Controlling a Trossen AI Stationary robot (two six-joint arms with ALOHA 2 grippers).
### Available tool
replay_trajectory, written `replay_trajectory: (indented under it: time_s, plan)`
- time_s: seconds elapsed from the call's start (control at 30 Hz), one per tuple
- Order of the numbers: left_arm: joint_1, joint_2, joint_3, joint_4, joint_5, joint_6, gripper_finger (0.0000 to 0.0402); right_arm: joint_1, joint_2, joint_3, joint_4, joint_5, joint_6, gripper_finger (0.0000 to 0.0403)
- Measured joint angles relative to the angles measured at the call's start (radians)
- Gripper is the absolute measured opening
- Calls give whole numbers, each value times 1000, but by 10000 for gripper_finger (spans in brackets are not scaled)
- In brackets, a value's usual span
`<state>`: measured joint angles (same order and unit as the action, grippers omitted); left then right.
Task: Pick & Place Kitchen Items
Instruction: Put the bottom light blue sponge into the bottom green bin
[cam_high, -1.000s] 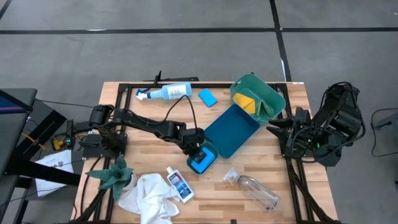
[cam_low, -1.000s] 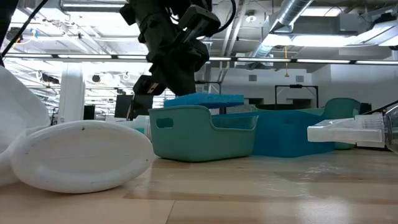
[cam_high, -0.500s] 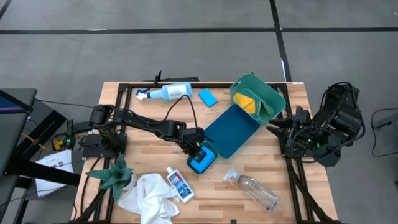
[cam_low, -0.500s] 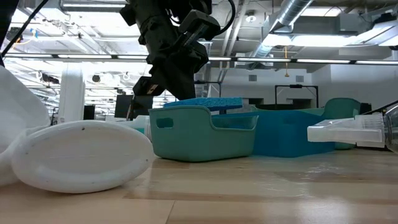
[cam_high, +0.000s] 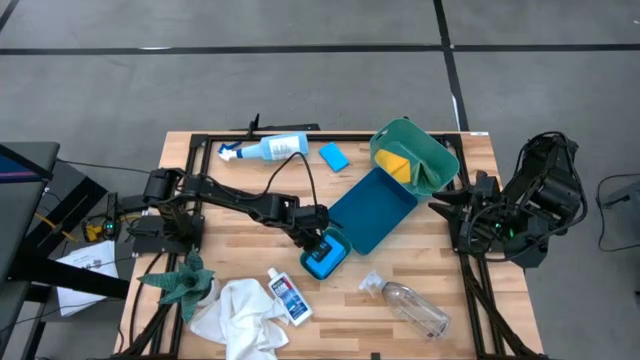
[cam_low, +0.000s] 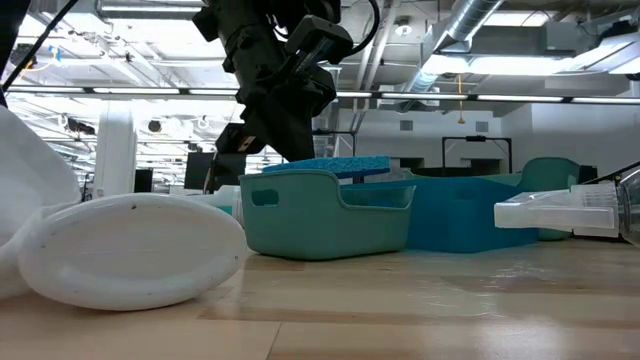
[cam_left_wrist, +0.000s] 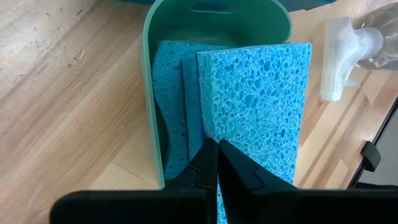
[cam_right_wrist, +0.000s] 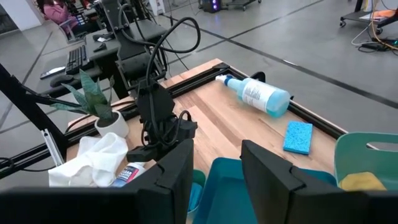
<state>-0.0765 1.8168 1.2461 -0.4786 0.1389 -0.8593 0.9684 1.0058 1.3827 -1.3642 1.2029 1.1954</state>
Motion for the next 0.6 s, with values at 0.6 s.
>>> replay_trajectory:
  time_s: [0.6]
  plan:
    - [-1, 21, 0, 23, 19, 15, 0, 0, 0, 0, -12, 1, 1, 127]
